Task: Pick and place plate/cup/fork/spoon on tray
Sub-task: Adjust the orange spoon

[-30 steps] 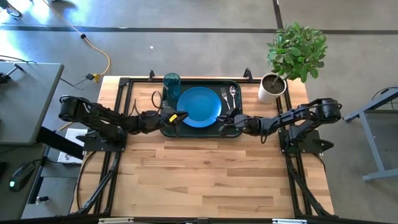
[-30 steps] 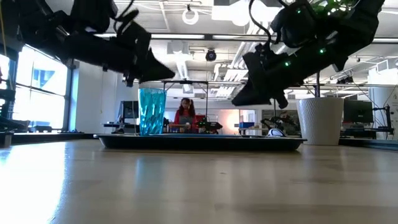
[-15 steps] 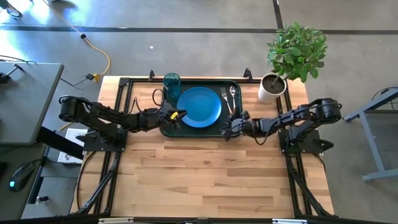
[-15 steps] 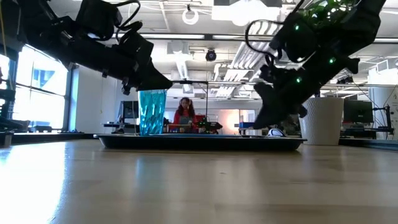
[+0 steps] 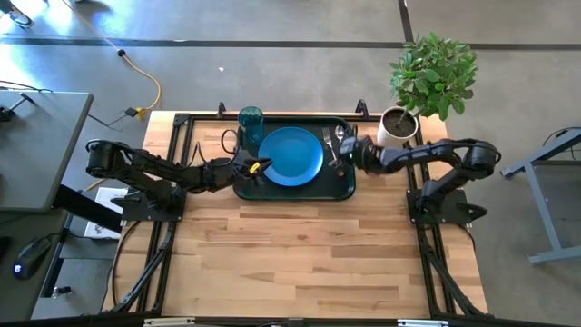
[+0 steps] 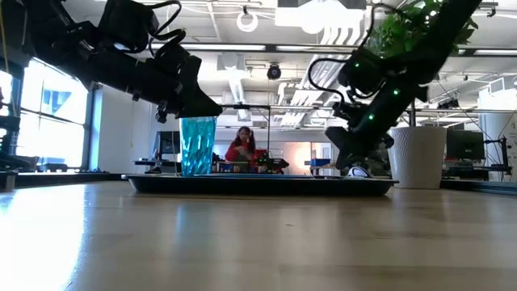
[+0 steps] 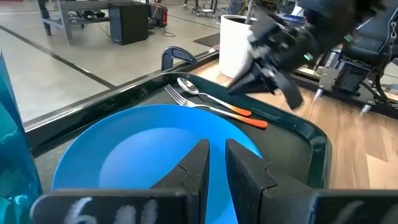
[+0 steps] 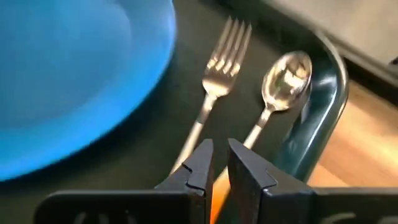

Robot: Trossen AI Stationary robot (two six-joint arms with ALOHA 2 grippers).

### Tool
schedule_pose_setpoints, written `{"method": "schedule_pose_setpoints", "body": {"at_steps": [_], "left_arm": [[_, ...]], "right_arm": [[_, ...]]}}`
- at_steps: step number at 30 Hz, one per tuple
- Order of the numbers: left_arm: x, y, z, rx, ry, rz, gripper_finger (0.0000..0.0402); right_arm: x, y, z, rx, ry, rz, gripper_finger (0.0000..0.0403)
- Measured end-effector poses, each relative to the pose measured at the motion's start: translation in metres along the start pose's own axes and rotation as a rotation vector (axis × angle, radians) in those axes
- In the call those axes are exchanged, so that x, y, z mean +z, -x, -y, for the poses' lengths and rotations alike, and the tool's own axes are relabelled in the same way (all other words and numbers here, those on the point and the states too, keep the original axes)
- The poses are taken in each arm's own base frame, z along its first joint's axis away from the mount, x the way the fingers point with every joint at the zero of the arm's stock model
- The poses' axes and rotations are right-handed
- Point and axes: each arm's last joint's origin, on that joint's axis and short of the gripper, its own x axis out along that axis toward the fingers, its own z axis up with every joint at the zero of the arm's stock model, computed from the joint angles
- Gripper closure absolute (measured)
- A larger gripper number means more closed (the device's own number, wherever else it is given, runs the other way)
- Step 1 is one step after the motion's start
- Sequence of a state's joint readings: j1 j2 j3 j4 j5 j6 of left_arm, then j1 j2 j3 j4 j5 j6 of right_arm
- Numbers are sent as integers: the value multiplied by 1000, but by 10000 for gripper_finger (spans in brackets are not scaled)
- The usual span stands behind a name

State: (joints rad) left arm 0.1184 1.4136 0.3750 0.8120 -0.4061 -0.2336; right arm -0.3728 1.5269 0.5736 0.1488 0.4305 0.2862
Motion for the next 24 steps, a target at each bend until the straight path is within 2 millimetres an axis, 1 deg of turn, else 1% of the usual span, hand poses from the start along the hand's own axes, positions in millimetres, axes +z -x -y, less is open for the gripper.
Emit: {"method": "schedule_pose_setpoints", "body": {"at_steps": [2, 4, 9, 12, 19, 24], "left_arm": [[0, 0, 0, 0, 0, 0, 360], [0, 0, 0, 0, 0, 0, 360], [-1, 0, 2, -23, -10, -9, 360], [-1, 1, 4, -44, -13, -13, 360], [-1, 2, 5, -47, -13, -10, 360], [-1, 1, 5, -47, -13, -10, 360]], "right_arm": [[7, -5, 10, 29, -15, -68, 366], [7, -8, 16, 58, 5, -135, 373], [3, -8, 18, 92, 51, -169, 397], [-2, -9, 12, 156, 64, -205, 401], [-11, -3, 5, 162, 120, -276, 402], [-13, 2, -5, 197, 139, -269, 403]]}}
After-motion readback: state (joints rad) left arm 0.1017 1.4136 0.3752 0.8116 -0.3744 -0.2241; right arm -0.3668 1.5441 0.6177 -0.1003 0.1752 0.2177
